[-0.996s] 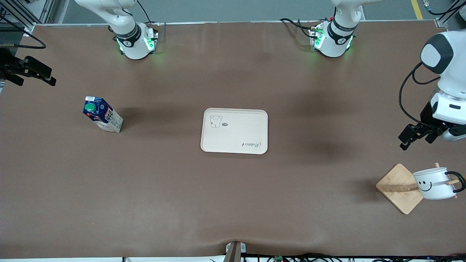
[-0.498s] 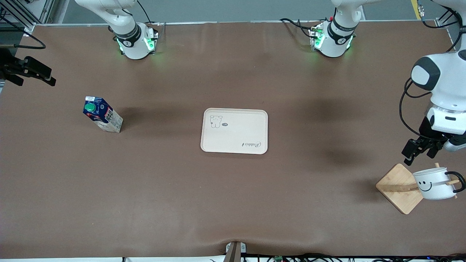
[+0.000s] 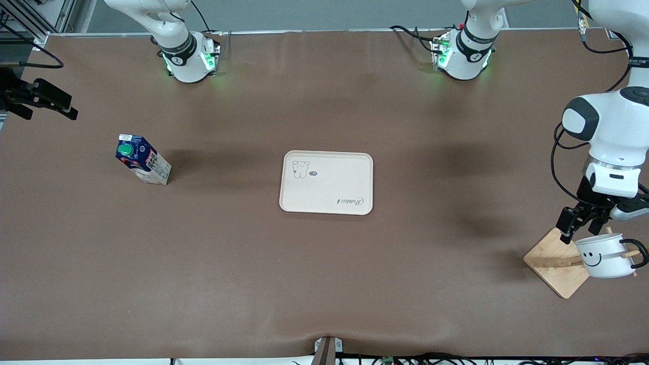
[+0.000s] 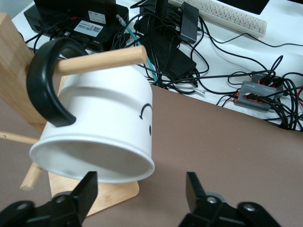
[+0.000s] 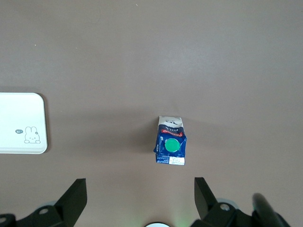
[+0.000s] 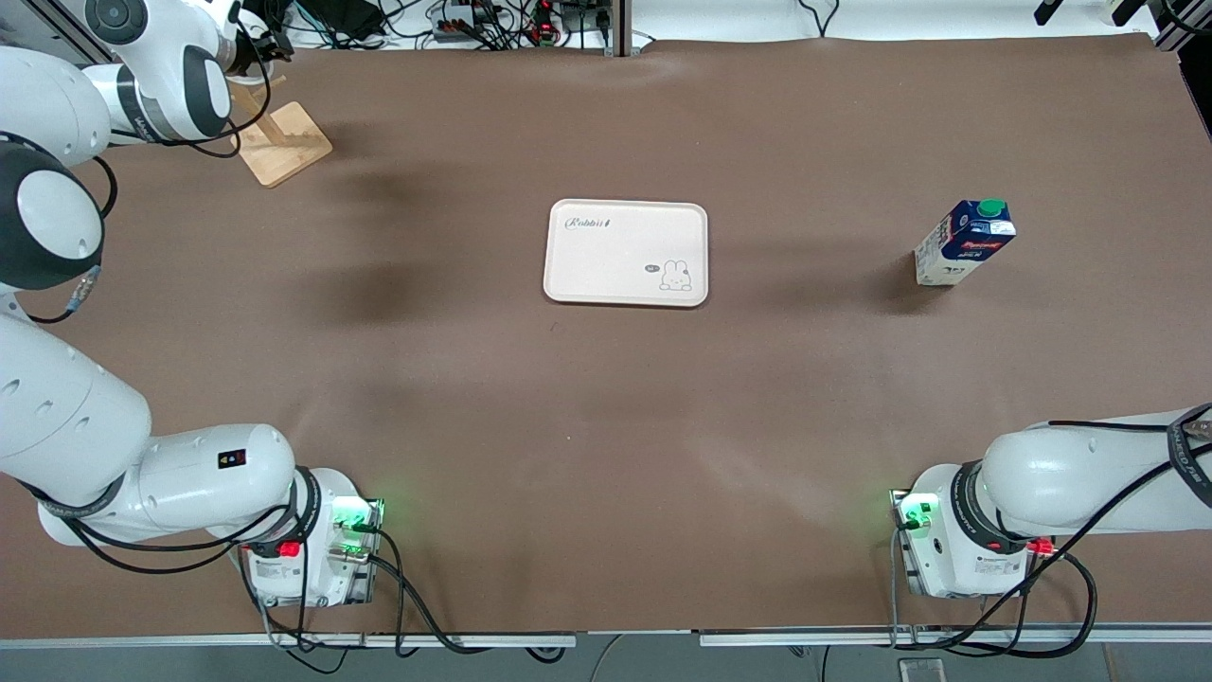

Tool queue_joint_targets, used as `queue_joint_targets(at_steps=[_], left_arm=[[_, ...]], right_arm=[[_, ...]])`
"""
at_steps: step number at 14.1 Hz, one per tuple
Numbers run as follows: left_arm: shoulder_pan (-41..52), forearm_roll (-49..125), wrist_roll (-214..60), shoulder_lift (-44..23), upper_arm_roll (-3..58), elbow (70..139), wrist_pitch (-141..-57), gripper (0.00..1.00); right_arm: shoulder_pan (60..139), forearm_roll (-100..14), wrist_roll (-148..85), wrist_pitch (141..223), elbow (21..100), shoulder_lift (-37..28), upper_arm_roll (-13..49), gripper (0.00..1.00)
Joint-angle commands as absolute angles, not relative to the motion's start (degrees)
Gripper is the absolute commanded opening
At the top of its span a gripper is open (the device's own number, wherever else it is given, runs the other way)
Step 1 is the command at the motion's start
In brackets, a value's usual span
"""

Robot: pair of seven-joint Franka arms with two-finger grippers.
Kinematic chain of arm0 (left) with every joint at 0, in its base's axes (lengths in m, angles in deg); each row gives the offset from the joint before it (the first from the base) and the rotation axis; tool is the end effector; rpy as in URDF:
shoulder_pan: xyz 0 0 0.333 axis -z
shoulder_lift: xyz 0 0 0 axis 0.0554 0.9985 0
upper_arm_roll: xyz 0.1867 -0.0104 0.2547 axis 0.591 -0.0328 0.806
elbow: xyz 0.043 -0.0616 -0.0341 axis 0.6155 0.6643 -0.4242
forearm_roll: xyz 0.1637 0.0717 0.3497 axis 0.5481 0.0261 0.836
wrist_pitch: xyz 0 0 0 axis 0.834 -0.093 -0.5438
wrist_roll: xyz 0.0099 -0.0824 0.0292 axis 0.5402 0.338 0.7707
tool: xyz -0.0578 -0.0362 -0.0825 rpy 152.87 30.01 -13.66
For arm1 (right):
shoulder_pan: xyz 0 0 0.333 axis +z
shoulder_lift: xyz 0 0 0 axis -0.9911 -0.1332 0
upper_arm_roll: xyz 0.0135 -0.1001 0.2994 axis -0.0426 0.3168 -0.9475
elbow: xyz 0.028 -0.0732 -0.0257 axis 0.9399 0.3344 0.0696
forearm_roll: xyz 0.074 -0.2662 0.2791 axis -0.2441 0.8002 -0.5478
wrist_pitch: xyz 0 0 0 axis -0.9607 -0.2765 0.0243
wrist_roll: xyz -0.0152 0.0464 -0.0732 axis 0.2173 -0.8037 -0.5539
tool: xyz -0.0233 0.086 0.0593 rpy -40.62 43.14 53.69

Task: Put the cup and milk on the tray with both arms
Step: 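Close the left gripper on the white mug's rim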

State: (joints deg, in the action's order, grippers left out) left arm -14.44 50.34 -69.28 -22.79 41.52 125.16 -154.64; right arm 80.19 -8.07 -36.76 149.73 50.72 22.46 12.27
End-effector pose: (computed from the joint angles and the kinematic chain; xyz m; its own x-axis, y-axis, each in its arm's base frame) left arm 0.6181 0.0737 0.3849 0.7348 0.2863 0.6149 0.2668 -0.9555 0.1260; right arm 0.5203 -0.0134 0.6562 0.9985 -0.0340 -0.0439 -0.0352 -0.9990 -0.0279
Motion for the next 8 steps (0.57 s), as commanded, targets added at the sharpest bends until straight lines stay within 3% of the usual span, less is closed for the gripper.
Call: queue_joint_targets(at_steps=[1, 6, 8], left_arm=[[-14.8, 51.1, -68.2, -21.6, 41.2, 123.8, -156.3, 0.78], [-14.8, 51.2, -68.9, -18.2, 41.2, 121.4, -159.3, 0.71], [-14.8, 51.2, -69.0, -17.7, 41.2, 120.8, -159.5, 0.6]], right_arm=[[79.4, -8.4, -36.3, 149.7, 50.2, 22.2, 11.9, 1.0], [79.4, -8.4, -36.3, 149.7, 50.2, 22.2, 11.9, 1.0], [79.3, -8.4, -36.3, 149.7, 50.2, 22.2, 11.9, 1.0]])
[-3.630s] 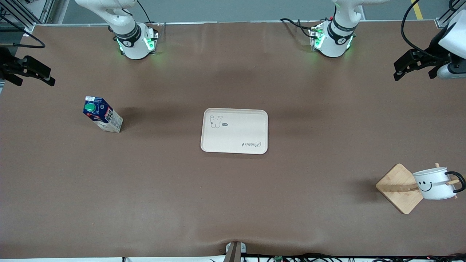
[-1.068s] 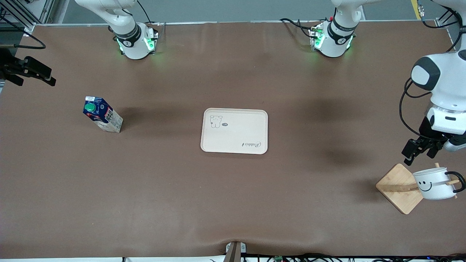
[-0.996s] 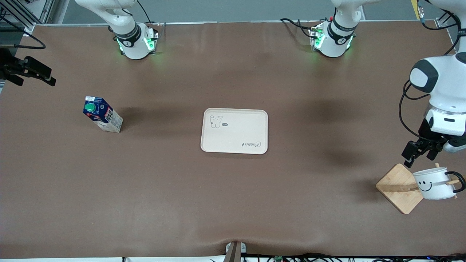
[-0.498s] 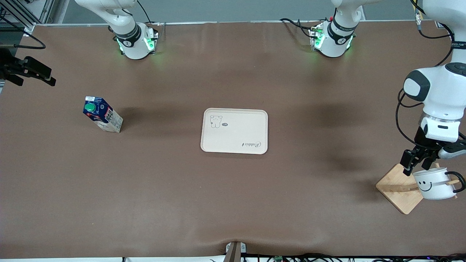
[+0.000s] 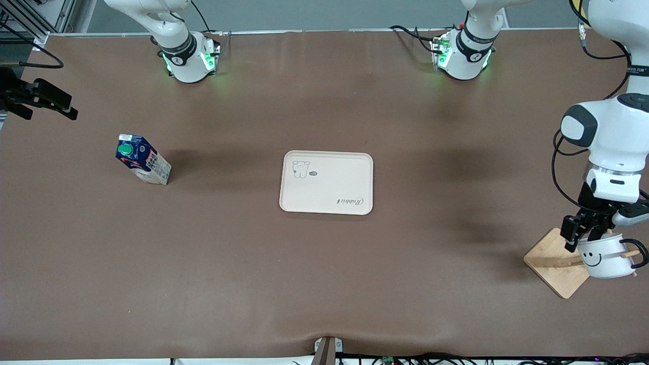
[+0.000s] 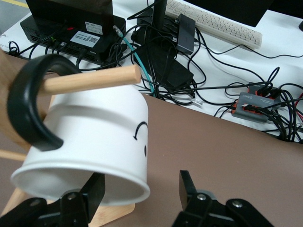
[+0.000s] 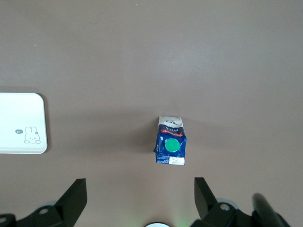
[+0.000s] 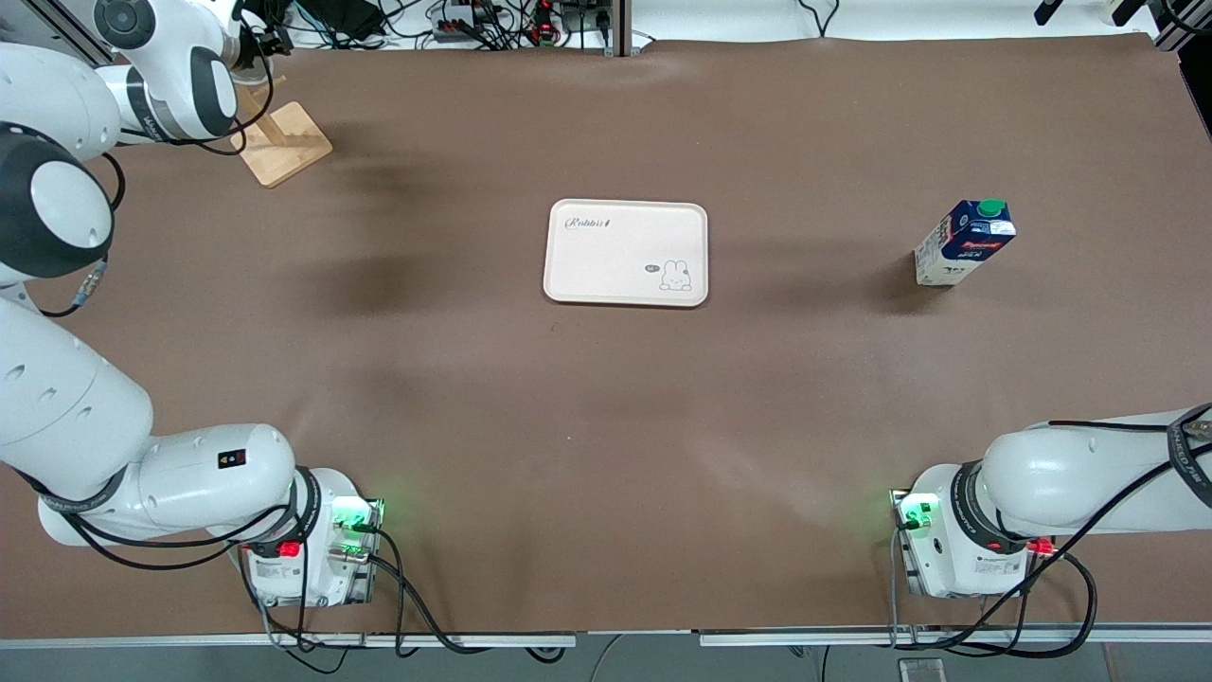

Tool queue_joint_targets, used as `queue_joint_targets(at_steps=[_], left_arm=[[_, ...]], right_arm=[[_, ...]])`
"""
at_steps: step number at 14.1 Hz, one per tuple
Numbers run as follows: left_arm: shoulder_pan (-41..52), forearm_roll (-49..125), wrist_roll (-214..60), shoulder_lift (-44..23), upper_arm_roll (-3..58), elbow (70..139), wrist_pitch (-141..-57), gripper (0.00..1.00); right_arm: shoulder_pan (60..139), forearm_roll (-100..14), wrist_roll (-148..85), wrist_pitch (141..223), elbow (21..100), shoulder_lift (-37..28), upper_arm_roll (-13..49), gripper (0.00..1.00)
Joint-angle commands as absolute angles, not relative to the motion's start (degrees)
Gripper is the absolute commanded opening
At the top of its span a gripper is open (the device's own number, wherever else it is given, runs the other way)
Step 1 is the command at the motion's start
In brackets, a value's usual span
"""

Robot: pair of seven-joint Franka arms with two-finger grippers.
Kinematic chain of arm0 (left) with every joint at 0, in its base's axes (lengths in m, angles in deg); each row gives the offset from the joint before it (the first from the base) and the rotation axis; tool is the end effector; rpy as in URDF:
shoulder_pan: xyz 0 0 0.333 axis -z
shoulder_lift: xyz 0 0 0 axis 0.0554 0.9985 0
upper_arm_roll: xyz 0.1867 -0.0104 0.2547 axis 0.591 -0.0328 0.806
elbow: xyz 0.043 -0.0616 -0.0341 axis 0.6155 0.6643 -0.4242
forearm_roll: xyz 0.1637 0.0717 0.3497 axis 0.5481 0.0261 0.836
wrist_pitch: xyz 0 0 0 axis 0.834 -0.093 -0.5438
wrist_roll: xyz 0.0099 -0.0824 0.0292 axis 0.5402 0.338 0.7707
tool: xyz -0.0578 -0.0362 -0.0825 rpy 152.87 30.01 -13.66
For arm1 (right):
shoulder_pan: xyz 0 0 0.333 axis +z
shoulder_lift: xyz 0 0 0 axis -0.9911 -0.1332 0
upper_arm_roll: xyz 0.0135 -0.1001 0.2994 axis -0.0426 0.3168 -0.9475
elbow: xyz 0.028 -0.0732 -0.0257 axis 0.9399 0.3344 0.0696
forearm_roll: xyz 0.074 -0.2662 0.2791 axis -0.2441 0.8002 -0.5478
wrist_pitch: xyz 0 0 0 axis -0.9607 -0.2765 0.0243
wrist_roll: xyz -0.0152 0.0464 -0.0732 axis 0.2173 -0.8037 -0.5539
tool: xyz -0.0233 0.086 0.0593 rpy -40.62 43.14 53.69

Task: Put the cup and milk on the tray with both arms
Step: 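Close the left gripper on the white mug's rim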

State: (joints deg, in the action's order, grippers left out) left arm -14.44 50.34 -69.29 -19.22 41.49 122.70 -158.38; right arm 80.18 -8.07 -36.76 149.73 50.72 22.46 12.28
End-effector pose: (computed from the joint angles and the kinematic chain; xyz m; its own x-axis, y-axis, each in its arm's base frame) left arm 0.6327 0.0756 0.3748 0.7057 0.2863 0.6481 0.2594 -0.9556 0.1396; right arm 0.5203 -0.0135 0.6562 0.9984 -0.0343 -0.0439 -0.0356 -0.9990 -0.0279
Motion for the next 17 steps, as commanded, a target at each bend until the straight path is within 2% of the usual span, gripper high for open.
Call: queue_joint_targets(at_steps=[1, 5, 8, 9, 14, 17], left_arm=[[-14.7, 51.2, -69.0, -17.4, 41.2, 120.6, -159.6, 0.53], [-14.6, 51.2, -69.0, -17.3, 41.2, 120.5, -159.6, 0.21], [-14.1, 51.2, -68.8, -17.4, 41.2, 120.5, -159.6, 0.03], [-14.1, 51.3, -68.9, -17.4, 41.2, 120.4, -159.5, 0.0], [-13.9, 52.5, -69.9, -18.0, 40.7, 118.6, -158.3, 0.0], [-12.1, 52.4, -69.7, -20.7, 40.6, 117.0, -150.5, 0.0]], right_arm=[[79.3, -8.4, -36.3, 149.7, 50.2, 22.2, 11.9, 1.0], [79.3, -8.4, -36.3, 149.7, 50.2, 22.2, 11.9, 1.0], [79.3, -8.4, -36.3, 149.7, 50.2, 22.0, 11.9, 1.0], [79.3, -8.4, -36.3, 149.7, 50.2, 22.0, 11.9, 1.0], [79.2, -8.4, -36.3, 149.7, 50.2, 22.0, 12.0, 1.0], [79.2, -8.4, -36.3, 149.7, 50.1, 22.0, 12.0, 1.0]])
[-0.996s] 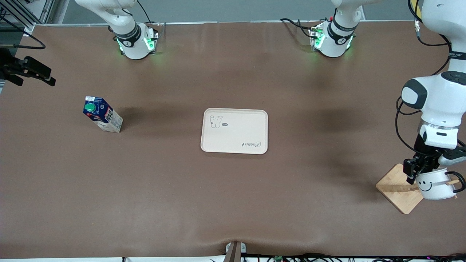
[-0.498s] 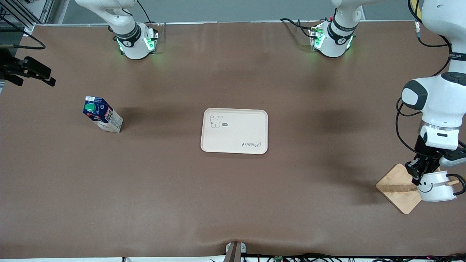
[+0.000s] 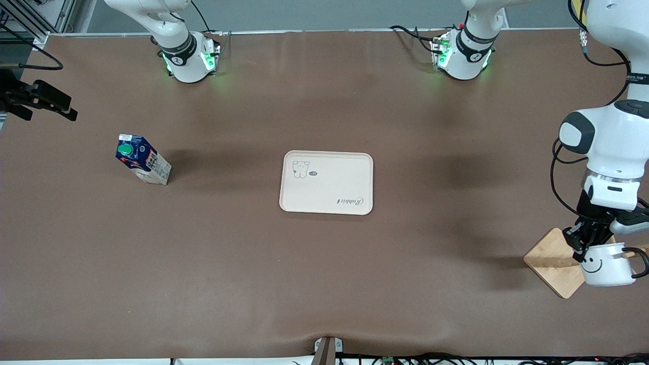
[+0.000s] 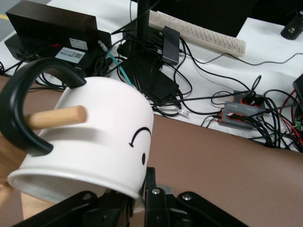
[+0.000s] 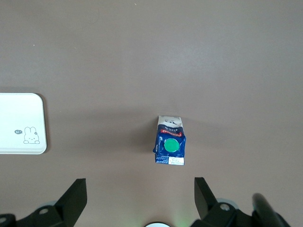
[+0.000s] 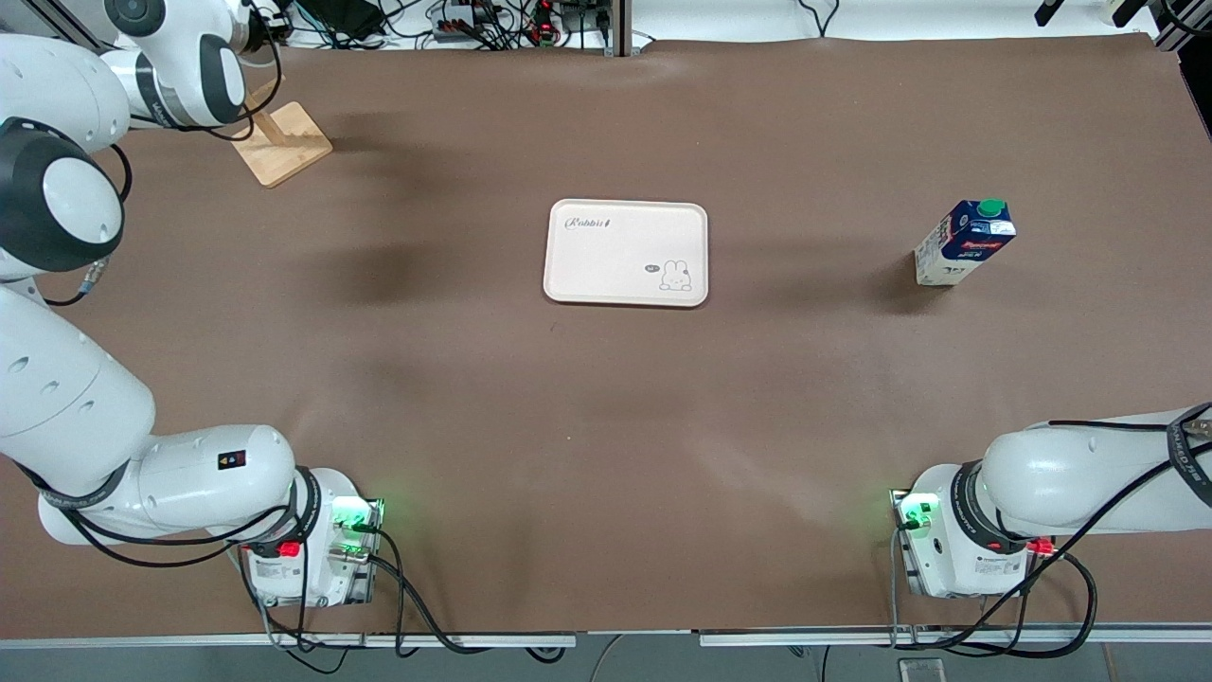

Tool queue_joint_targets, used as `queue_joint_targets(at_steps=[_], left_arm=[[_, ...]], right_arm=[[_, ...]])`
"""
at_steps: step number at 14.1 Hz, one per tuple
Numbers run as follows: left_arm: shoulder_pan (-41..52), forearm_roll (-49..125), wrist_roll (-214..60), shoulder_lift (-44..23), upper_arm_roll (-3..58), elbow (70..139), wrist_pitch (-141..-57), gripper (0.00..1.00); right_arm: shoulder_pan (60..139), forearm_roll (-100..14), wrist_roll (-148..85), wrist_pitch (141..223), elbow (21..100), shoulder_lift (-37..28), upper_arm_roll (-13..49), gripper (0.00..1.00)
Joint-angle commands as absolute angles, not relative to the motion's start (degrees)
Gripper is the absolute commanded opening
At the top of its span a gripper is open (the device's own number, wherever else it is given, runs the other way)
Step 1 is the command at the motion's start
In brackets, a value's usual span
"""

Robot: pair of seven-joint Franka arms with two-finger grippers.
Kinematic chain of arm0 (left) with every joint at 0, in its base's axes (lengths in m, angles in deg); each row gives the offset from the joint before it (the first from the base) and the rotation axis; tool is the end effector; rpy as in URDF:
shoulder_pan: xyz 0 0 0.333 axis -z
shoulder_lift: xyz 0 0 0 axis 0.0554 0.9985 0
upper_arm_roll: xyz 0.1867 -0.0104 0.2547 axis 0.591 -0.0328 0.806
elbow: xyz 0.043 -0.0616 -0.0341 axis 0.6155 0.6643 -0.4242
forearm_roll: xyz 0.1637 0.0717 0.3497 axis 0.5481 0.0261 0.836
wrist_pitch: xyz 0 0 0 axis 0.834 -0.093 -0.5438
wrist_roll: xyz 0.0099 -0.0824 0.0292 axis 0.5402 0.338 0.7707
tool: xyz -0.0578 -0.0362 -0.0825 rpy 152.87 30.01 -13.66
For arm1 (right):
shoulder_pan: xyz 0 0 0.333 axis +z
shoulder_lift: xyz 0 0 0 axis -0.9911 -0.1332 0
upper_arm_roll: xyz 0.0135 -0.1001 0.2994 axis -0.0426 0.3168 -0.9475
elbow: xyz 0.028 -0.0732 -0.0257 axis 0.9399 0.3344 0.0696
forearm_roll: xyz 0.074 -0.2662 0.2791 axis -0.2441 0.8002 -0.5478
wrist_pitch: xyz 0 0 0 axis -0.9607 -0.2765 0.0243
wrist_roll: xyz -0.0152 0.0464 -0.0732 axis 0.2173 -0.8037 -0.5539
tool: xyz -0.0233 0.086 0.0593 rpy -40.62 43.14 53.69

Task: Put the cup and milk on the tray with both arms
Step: 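Close the left gripper on the white mug's rim, then lift the mug off the stand and carry it over the tray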

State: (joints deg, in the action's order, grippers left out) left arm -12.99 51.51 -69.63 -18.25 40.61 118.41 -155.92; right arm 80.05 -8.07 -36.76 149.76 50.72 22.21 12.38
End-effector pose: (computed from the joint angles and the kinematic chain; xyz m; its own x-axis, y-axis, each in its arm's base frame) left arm 0.6519 0.0515 0.3935 0.7109 0.2362 0.6624 0.2041 -0.9707 0.1271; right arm 0.5217 -0.0157 0.6540 0.9981 -0.0383 -0.0477 -0.0397 -0.9988 -0.0280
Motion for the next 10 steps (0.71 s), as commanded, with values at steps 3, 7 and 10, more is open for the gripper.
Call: queue_joint_targets(at_steps=[3, 7, 10], left_arm=[[-12.0, 52.4, -69.1, -22.7, 39.1, 114.4, -141.5, 0.0], [-12.0, 52.4, -67.0, -25.9, 36.0, 113.9, -132.8, 0.0], [-11.9, 52.4, -66.1, -26.2, 31.2, 111.6, -122.9, 0.0]], right_arm=[[79.2, -8.4, -36.3, 149.7, 50.1, 22.0, 12.0, 1.0], [79.1, -8.4, -36.3, 149.7, 50.1, 22.0, 12.0, 1.0], [79.1, -8.4, -36.3, 149.7, 50.1, 21.9, 12.0, 1.0]])
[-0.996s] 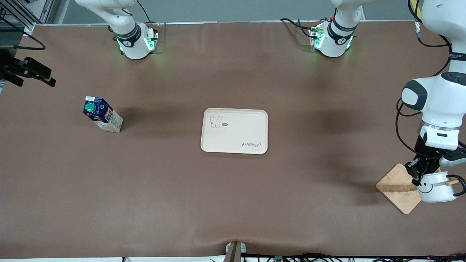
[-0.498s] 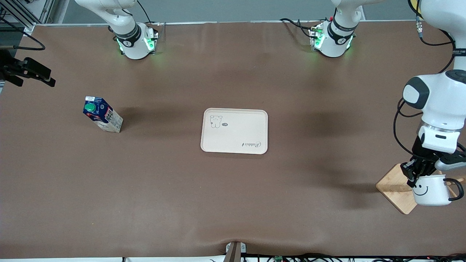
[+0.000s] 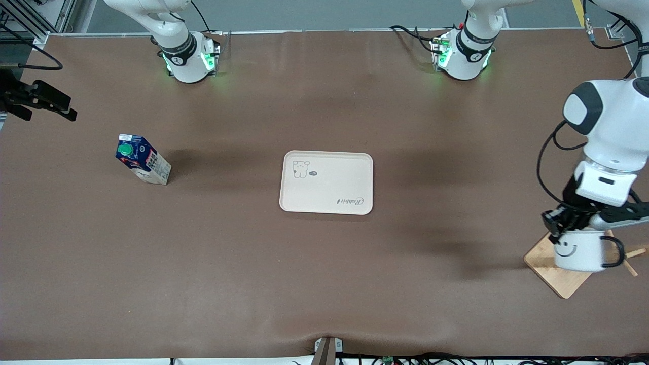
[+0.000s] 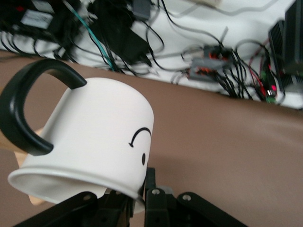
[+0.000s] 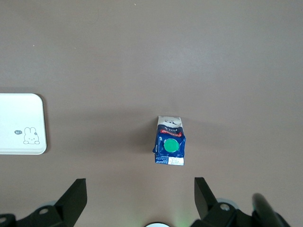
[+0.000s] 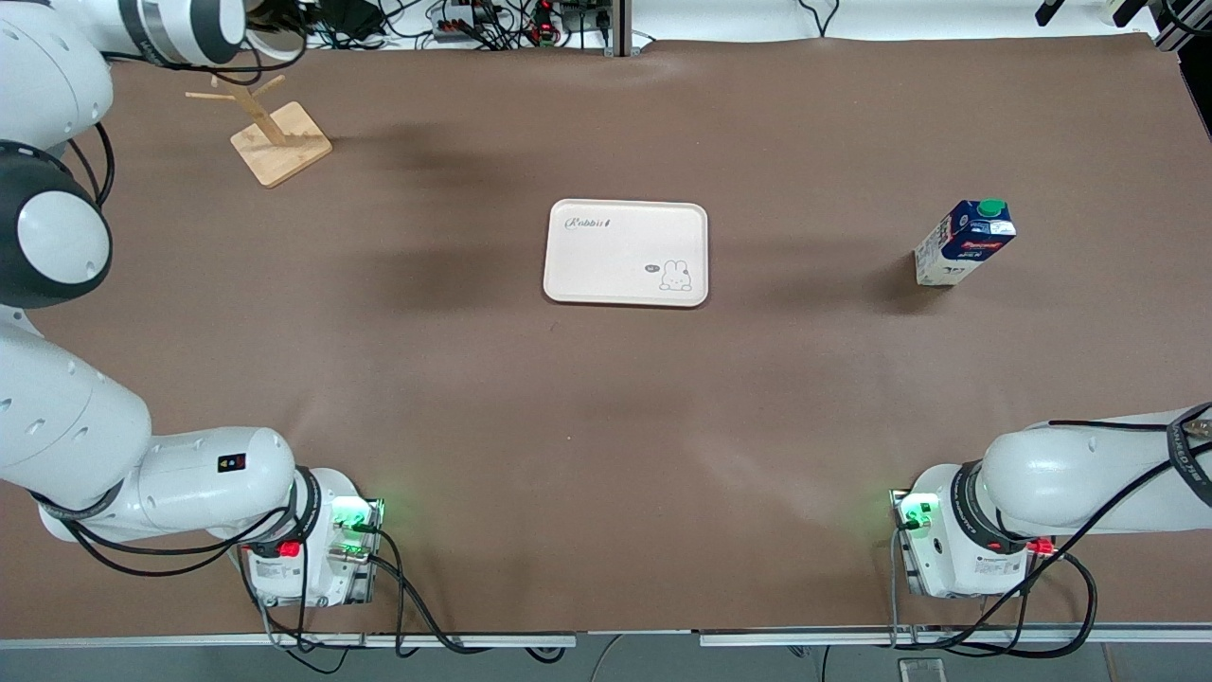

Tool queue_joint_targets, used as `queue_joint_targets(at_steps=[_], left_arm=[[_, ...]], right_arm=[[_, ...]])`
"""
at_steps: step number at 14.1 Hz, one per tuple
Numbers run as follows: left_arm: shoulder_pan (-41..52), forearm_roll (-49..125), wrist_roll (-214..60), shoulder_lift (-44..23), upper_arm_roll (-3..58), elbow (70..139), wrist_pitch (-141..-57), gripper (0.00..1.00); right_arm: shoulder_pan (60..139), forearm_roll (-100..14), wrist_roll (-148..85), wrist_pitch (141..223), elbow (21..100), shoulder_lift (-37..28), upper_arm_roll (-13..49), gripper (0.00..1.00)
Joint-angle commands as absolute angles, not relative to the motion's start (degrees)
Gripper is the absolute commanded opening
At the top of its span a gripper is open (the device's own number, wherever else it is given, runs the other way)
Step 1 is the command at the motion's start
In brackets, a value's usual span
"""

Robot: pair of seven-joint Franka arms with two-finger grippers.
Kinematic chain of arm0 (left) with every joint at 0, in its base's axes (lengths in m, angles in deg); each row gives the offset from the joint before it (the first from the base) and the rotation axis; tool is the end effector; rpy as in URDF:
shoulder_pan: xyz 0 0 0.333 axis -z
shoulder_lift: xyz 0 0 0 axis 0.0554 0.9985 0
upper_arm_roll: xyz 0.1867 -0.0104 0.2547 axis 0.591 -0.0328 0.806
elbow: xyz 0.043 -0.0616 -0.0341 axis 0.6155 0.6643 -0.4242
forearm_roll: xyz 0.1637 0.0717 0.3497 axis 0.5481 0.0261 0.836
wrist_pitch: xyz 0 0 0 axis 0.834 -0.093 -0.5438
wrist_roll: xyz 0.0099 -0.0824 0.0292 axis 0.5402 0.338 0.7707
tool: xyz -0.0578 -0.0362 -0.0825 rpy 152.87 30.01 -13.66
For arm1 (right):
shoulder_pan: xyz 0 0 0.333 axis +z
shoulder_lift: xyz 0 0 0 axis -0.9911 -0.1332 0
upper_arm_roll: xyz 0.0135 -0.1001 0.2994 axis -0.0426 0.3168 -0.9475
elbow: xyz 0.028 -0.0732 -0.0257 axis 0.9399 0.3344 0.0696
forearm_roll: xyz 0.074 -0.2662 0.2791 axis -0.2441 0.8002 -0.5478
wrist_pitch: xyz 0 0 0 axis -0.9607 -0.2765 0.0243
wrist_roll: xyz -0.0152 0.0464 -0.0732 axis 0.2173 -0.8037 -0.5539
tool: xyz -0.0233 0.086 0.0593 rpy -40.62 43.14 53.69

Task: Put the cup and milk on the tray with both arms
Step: 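Lift the mug off the stand and carry it over the tray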

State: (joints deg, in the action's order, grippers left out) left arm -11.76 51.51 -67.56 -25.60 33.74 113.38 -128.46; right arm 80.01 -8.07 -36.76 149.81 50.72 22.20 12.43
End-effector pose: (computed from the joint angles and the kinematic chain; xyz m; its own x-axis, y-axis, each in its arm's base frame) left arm 0.6403 -0.0327 0.4582 0.8750 0.1720 0.4525 0.1447 -0.9849 0.0946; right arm 0.5218 -0.0166 0.6540 0.9981 -0.0399 -0.0470 -0.0413 -0.9988 -0.0281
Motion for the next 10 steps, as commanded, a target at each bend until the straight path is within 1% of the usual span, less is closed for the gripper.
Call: queue_joint_targets(at_steps=[1, 2, 4, 6, 10], left_arm=[[-11.9, 52.4, -63.8, -25.7, 29.0, 110.0, -118.6, 0.0], [-11.8, 52.4, -59.5, -25.2, 26.6, 108.9, -115.5, 0.0], [-10.8, 52.4, -54.1, -23.6, 22.5, 107.6, -112.6, 0.0], [-6.3, 52.4, -50.1, -22.4, 22.0, 107.0, -109.4, 0.0], [3.2, 51.7, -43.8, -15.8, 21.9, 100.9, -100.8, 0.0]], right_arm=[[79.1, -8.4, -36.3, 149.7, 50.1, 21.9, 12.0, 1.0], [79.1, -8.4, -36.3, 149.7, 50.1, 21.9, 12.0, 1.0], [78.7, -8.4, -36.3, 149.7, 50.1, 21.8, 12.0, 1.0], [78.7, -8.4, -36.3, 149.9, 50.0, 21.8, 12.0, 1.0], [78.5, -8.4, -36.3, 149.9, 50.0, 21.8, 12.0, 1.0]])
